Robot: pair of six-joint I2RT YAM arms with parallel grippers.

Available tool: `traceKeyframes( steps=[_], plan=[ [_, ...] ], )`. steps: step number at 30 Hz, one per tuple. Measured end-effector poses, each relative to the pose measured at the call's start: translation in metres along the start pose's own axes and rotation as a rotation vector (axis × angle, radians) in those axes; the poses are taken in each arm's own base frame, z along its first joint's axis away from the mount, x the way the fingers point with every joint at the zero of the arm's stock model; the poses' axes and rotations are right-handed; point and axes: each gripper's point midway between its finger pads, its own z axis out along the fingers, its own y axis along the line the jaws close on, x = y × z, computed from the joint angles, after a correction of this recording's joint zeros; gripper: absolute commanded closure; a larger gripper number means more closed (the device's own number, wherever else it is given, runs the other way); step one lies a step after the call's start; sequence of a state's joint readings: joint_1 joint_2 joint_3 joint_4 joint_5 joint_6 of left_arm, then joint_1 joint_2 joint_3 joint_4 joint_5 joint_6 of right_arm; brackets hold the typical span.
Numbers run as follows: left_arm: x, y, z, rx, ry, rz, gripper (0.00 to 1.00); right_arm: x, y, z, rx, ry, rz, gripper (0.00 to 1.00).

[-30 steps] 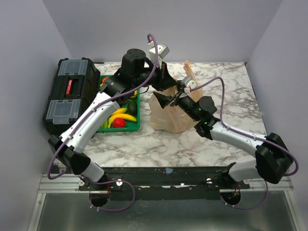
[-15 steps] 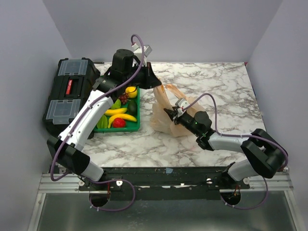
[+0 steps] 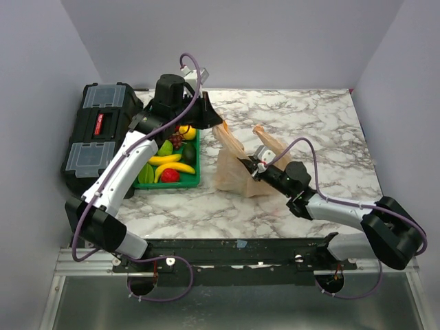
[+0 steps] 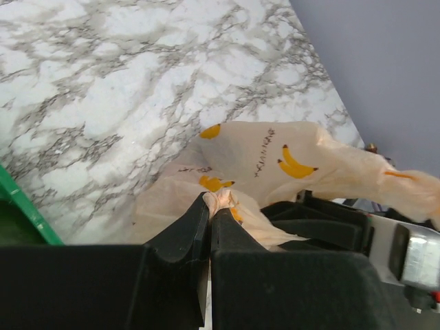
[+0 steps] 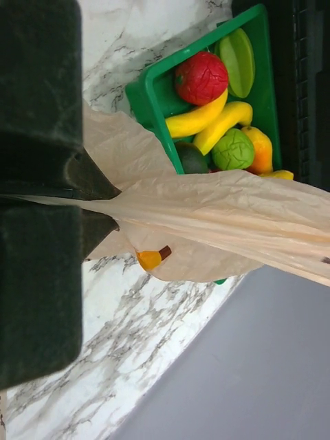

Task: Place the fake fruits into the plastic bag and tie a complex knot

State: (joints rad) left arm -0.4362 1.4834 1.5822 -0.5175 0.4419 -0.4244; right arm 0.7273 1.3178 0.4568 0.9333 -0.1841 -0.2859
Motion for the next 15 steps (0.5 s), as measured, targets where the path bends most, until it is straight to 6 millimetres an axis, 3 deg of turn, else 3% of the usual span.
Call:
traceKeyframes(
  steps=[4,7,11,15],
  plan=[
    [0.008,0.019,-0.008,-0.074,-0.002,-0.02,1.0,-0.008,-0.005,-0.004,-0.011,-0.015,-0.047,0.98],
    [0.014,0.024,-0.015,-0.085,-0.002,-0.029,1.0,-0.006,-0.002,-0.004,-0.032,-0.009,-0.06,0.75],
    [-0.001,0.022,-0.025,-0.08,-0.063,-0.044,1.0,-0.003,0.001,0.001,-0.059,0.023,-0.041,0.41],
    [-0.011,0.009,-0.03,-0.051,-0.106,-0.074,1.0,-0.021,-0.004,0.013,-0.056,0.008,0.021,0.25]
  ],
)
